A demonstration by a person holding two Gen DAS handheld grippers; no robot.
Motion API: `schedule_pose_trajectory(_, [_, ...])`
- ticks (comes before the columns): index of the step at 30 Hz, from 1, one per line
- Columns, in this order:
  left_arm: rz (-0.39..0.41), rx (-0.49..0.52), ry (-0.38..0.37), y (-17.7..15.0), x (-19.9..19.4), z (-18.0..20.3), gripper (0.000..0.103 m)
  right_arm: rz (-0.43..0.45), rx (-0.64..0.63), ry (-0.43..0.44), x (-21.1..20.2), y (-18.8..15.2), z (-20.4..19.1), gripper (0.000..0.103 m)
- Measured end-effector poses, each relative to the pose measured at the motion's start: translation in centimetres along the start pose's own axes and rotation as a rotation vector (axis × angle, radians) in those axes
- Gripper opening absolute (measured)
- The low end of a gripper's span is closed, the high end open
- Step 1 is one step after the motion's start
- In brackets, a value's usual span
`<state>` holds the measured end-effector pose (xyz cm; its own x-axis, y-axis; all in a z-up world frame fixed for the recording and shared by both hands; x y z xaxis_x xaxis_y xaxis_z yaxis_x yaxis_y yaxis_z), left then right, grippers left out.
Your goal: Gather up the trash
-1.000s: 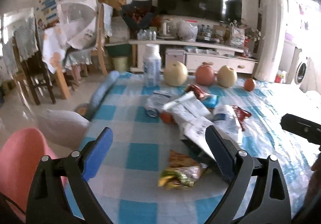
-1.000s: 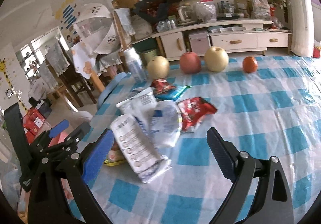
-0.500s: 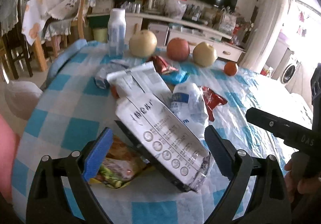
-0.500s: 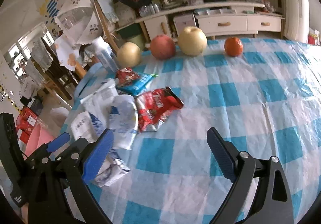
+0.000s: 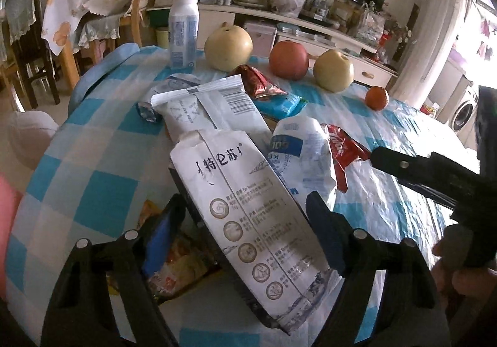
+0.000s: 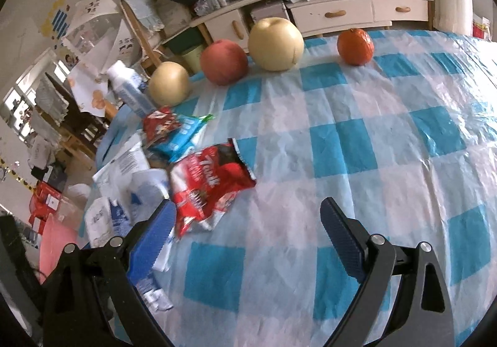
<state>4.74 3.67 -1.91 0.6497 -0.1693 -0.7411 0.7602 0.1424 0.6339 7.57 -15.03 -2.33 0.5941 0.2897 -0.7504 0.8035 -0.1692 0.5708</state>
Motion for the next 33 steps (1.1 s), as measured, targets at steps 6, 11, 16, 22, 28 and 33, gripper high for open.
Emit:
schedule_pose_trajectory(6, [-0.003,0.01,-0.014,0.1,-0.1,0.1,0.072,-0.009,-0.091,-0.025,1.7,0.5,-1.5,0.093])
schedule_pose_trajectory(11, [-0.004,0.013,-0.025,0.1,-0.2,-0.1,0.068,-0.009,-0.158,-0.036,2.9,0.8,-2.6,0.093])
schedule_pose_trajectory(16, [-0.001,0.004,-0.039,0.3,-0.5,-0.7,0.068,-0.03,-0.142,0.004,3.9,0.8,-2.8,0.093])
schedule_pose_trajectory(22, [-0.002,0.029,-0.038,0.3,-0.6,-0.9,0.069,-0.02,-0.203,-0.036,4.5,0.9,-3.5,0.094])
schedule_pose_trajectory(28, [-0.028,0.07,-0.009,-0.2,0.3,-0.6,0.075,-0.015,-0.235,-0.045,4.8,0.9,-4.1,0.088])
schedule_pose_trajectory(33, [-0.027,0.072,-0.01,-0.3,0.3,-0.7,0.073,-0.012,-0.248,-0.026,4.6,0.8,-4.4,0.077])
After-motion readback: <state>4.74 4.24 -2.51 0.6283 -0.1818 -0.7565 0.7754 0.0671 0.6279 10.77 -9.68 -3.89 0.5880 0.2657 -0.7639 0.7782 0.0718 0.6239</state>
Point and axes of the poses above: each gripper's, at about its wrist camera, not at the fingertips, and x roughly the way its jaws point, z to its right, y to its top, the point moved 6 cm from there along x, roughly the way its jaws point, and after that the axes turned 6 degrees about -x, right-handed, at the moved point
